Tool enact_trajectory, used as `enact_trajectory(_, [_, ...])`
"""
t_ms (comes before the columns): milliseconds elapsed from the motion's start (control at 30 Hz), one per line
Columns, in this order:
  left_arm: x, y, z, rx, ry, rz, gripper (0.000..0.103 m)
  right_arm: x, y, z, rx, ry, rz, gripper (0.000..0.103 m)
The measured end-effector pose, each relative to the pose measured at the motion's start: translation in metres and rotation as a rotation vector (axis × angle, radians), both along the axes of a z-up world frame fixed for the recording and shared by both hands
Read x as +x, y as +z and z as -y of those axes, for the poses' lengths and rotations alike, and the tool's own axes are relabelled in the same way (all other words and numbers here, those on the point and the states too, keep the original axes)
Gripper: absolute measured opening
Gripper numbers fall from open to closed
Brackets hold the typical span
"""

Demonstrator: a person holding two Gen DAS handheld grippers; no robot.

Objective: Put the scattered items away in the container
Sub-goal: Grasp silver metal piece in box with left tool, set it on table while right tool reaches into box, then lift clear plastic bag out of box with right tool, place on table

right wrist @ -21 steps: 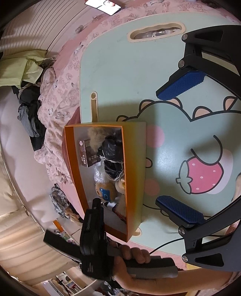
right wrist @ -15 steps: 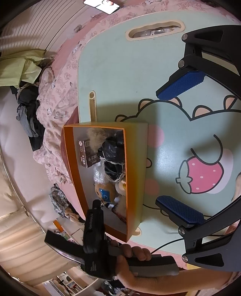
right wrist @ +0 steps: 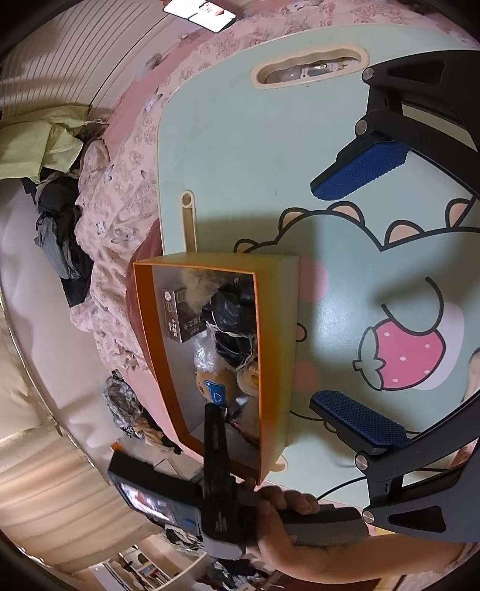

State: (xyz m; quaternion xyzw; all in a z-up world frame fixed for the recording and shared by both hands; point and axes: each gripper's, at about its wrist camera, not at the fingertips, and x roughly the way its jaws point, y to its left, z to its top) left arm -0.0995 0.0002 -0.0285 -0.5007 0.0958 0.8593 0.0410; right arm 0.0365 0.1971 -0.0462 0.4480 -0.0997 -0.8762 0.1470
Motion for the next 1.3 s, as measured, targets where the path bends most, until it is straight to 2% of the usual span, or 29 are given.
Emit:
enact_trajectory(100, [0.014, 0.023, 0.011, 0.066, 0.003, -0.062, 0.023, 0.0, 0.0, 0.0, 0.0, 0.001, 0.002, 0.103])
enact_trajectory(200, [0.043, 0.054, 0.028, 0.205, -0.019, -0.121, 0.023, 0.0, 0.0, 0.0, 0.001, 0.001, 0.001, 0.103])
enact_trajectory(300, [0.085, 0.07, 0.039, 0.31, -0.082, -0.161, 0.023, 0.002, 0.001, 0.002, 0.005, 0.009, -0.003, 0.103])
enact_trajectory(433, [0.125, 0.05, 0.048, 0.371, -0.117, -0.122, 0.023, 0.005, 0.005, 0.008, 0.03, 0.019, -0.024, 0.103])
enact_trajectory(500, [0.137, 0.027, 0.052, 0.425, -0.099, -0.08, 0.023, 0.006, 0.006, 0.013, 0.04, 0.027, -0.032, 0.103])
enact_trajectory(567, [0.145, 0.006, 0.051, 0.434, -0.079, -0.066, 0.023, 0.007, 0.007, 0.019, 0.037, 0.052, -0.031, 0.103])
enact_trajectory(733, [0.164, -0.008, 0.049, 0.484, -0.024, -0.137, 0.023, 0.014, 0.022, 0.029, -0.03, 0.118, -0.095, 0.102])
enact_trajectory(800, [0.163, -0.015, 0.044, 0.487, -0.044, -0.112, 0.023, 0.007, 0.033, 0.035, -0.019, 0.142, -0.12, 0.09])
enact_trajectory(833, [0.164, -0.019, 0.041, 0.476, -0.048, -0.111, 0.023, 0.001, 0.039, 0.039, -0.002, 0.144, -0.123, 0.08])
enact_trajectory(933, [0.166, -0.023, 0.039, 0.452, -0.028, -0.141, 0.023, -0.022, 0.049, 0.05, 0.049, 0.152, -0.123, 0.062])
enact_trajectory(967, [0.166, -0.024, 0.037, 0.464, -0.032, -0.143, 0.026, -0.031, 0.051, 0.056, 0.058, 0.165, -0.116, 0.056])
enact_trajectory(1000, [0.165, -0.026, 0.036, 0.484, -0.037, -0.136, 0.028, -0.041, 0.051, 0.06, 0.048, 0.177, -0.096, 0.054])
enact_trajectory(1033, [0.165, -0.028, 0.036, 0.506, -0.033, -0.13, 0.041, -0.051, 0.049, 0.064, 0.028, 0.186, -0.066, 0.054])
enact_trajectory(1067, [0.166, -0.03, 0.038, 0.523, -0.02, -0.133, 0.058, -0.06, 0.045, 0.066, 0.003, 0.19, -0.032, 0.054])
enact_trajectory(1133, [0.17, -0.031, 0.042, 0.561, 0.017, -0.154, 0.07, -0.082, 0.032, 0.072, -0.024, 0.165, 0.039, 0.054])
enact_trajectory(1233, [0.18, -0.031, 0.052, 0.671, 0.027, -0.177, 0.074, -0.102, 0.018, 0.08, 0.023, 0.096, 0.07, 0.054])
enact_trajectory(1300, [0.182, -0.031, 0.049, 0.652, 0.018, -0.174, 0.076, -0.11, 0.012, 0.084, 0.041, 0.081, 0.087, 0.054])
